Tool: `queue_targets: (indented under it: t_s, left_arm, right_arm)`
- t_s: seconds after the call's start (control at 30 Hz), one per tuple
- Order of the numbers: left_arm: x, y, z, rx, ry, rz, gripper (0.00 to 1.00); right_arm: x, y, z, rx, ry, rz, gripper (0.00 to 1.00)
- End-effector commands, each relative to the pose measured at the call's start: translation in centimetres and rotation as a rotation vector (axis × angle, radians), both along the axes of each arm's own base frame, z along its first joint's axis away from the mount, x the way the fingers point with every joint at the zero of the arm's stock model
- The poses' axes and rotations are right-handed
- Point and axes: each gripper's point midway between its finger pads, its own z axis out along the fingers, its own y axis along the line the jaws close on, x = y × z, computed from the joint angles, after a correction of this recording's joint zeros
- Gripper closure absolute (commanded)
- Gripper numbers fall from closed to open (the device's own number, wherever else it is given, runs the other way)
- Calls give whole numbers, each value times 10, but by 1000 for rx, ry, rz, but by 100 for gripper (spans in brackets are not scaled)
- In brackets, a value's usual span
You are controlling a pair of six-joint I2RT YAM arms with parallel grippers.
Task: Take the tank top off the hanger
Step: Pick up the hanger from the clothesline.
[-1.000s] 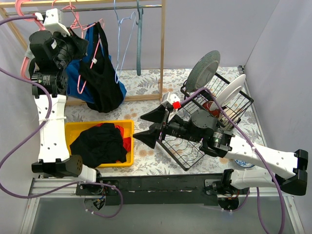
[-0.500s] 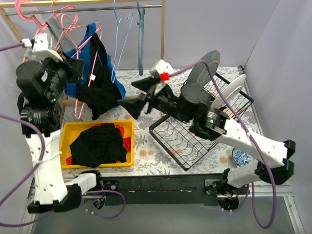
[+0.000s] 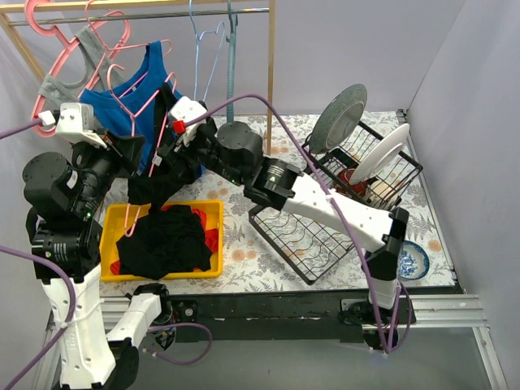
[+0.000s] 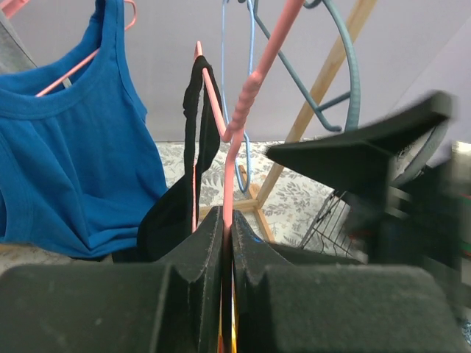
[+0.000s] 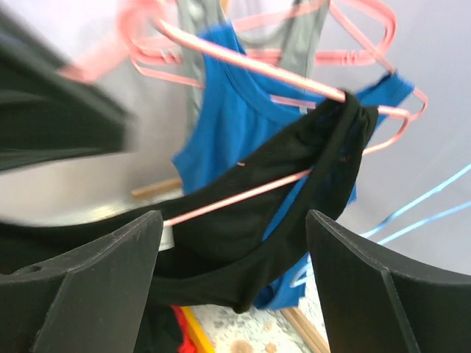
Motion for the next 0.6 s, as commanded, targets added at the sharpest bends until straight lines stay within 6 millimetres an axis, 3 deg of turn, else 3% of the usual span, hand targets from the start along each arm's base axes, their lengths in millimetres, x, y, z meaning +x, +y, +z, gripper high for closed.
queue_targets:
  t_s: [0.0, 0.1, 0.2, 0.37, 0.57]
  left_arm:
    - [-18, -10, 6, 3, -55, -52, 100]
    - [-26, -13, 9, 0, -71, -68, 100]
    - [-35, -13, 13, -4, -93, -62, 100]
    - [-41, -18, 9, -9, -93, -88, 100]
    - [-45, -19, 5, -11, -93, -91, 100]
  right_arm:
    - [41, -8, 27, 97, -61, -91, 14]
    - [64, -14, 27, 132, -24, -115, 16]
    - [72, -16, 26, 150, -8, -89, 25]
    - [71, -18, 30, 161, -19, -56, 28]
    - [62, -22, 39, 192, -23, -19, 26]
